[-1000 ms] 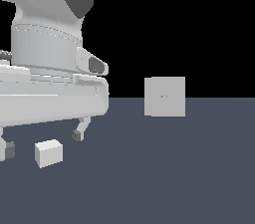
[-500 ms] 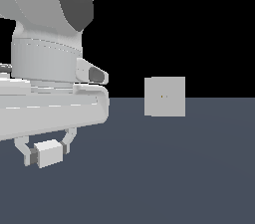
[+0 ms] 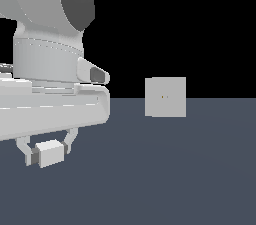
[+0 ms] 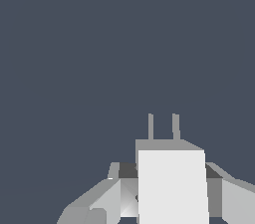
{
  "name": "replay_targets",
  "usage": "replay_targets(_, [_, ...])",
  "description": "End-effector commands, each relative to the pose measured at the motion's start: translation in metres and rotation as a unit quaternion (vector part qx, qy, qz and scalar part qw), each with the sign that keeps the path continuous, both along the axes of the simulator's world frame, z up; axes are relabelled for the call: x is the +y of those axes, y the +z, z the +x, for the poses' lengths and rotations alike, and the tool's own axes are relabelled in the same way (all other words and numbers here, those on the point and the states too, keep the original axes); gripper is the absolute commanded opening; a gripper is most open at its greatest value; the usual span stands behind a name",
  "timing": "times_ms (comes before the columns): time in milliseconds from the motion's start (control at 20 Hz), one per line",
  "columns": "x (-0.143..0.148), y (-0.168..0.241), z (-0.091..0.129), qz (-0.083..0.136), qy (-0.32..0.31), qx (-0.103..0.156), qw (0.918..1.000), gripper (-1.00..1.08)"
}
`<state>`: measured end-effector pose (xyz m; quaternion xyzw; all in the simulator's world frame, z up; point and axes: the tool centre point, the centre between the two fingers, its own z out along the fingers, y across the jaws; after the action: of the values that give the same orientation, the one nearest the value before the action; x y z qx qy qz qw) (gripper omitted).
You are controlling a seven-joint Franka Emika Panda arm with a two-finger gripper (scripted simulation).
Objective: Plug the charger into the wall socket.
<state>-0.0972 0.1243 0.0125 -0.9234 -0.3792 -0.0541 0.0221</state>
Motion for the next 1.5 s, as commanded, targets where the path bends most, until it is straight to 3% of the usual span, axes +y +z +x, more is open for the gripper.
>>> replay_targets(0, [-0.004,0.002,0.003,0.000,-0.010,0.000,0.9999,-1.00])
replay_targets(300, [-0.030,0.016,0.023,0.001,-0.081,0.000,0.9967,-1.00])
replay_targets(500, [-0.062,0.030,0.040,0.002,-0.156,-0.001,0.9877,-1.00])
replay_targets(650, [-0.093,0.043,0.051,0.002,-0.224,-0.001,0.9745,-1.00])
replay_targets(800, [-0.127,0.057,0.058,0.002,-0.295,-0.001,0.9554,-1.00])
replay_targets(1150, [-0.183,0.079,0.057,0.002,-0.404,-0.001,0.9145,-1.00])
replay_targets(1450, [-0.204,0.087,0.053,0.001,-0.445,0.000,0.8955,-1.00])
